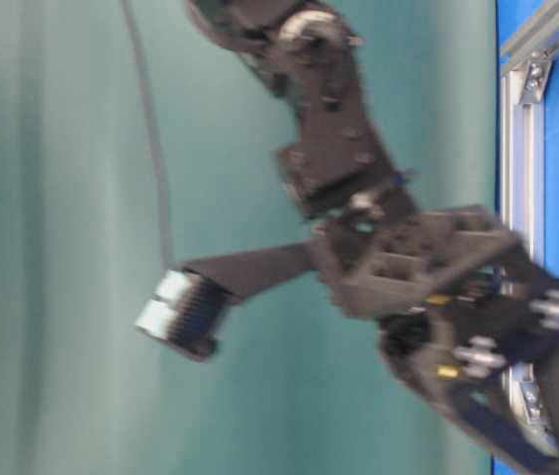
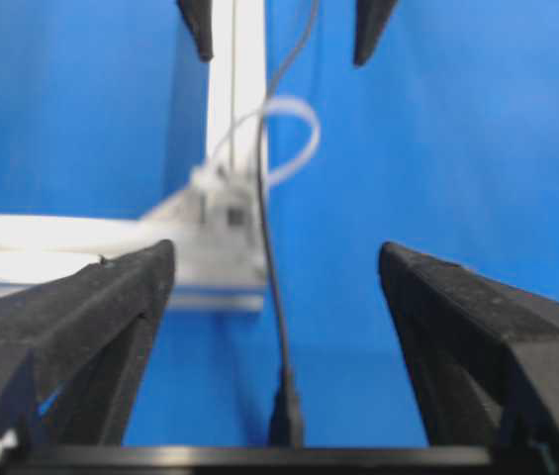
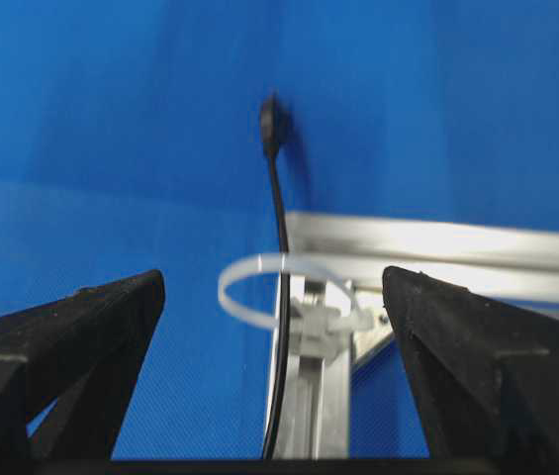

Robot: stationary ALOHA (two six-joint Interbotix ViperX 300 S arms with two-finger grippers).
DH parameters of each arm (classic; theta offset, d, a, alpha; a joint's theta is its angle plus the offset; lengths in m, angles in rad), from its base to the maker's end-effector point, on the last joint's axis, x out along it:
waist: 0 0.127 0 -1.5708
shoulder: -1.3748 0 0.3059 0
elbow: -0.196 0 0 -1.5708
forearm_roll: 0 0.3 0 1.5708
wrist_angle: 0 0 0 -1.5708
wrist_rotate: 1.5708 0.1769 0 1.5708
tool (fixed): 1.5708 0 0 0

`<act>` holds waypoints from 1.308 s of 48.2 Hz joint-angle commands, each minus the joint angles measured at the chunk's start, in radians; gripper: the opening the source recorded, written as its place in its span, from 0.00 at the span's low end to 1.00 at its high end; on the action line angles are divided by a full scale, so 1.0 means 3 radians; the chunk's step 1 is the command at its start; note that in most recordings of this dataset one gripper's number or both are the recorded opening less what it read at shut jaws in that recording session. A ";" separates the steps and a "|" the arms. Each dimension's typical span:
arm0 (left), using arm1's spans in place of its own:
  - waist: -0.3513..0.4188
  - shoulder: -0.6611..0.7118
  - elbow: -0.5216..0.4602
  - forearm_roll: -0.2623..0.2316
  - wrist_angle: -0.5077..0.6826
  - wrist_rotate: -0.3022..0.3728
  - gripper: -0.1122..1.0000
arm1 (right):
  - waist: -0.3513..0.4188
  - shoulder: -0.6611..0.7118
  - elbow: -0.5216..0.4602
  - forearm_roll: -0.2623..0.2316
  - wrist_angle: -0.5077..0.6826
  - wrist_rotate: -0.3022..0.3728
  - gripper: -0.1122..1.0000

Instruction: Insert the wire through the string loop located on the left side.

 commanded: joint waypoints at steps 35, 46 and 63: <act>0.0066 -0.0020 -0.0281 0.0010 -0.0005 0.0041 0.80 | -0.0010 -0.0501 -0.0031 -0.0015 0.0276 -0.0010 0.95; 0.0077 -0.0020 -0.0281 0.0010 0.0026 0.0041 0.80 | -0.0010 -0.0501 -0.0031 -0.0010 0.0276 -0.0010 0.95; 0.0077 -0.0020 -0.0281 0.0010 0.0026 0.0041 0.80 | -0.0015 -0.0501 -0.0031 -0.0015 0.0276 -0.0010 0.95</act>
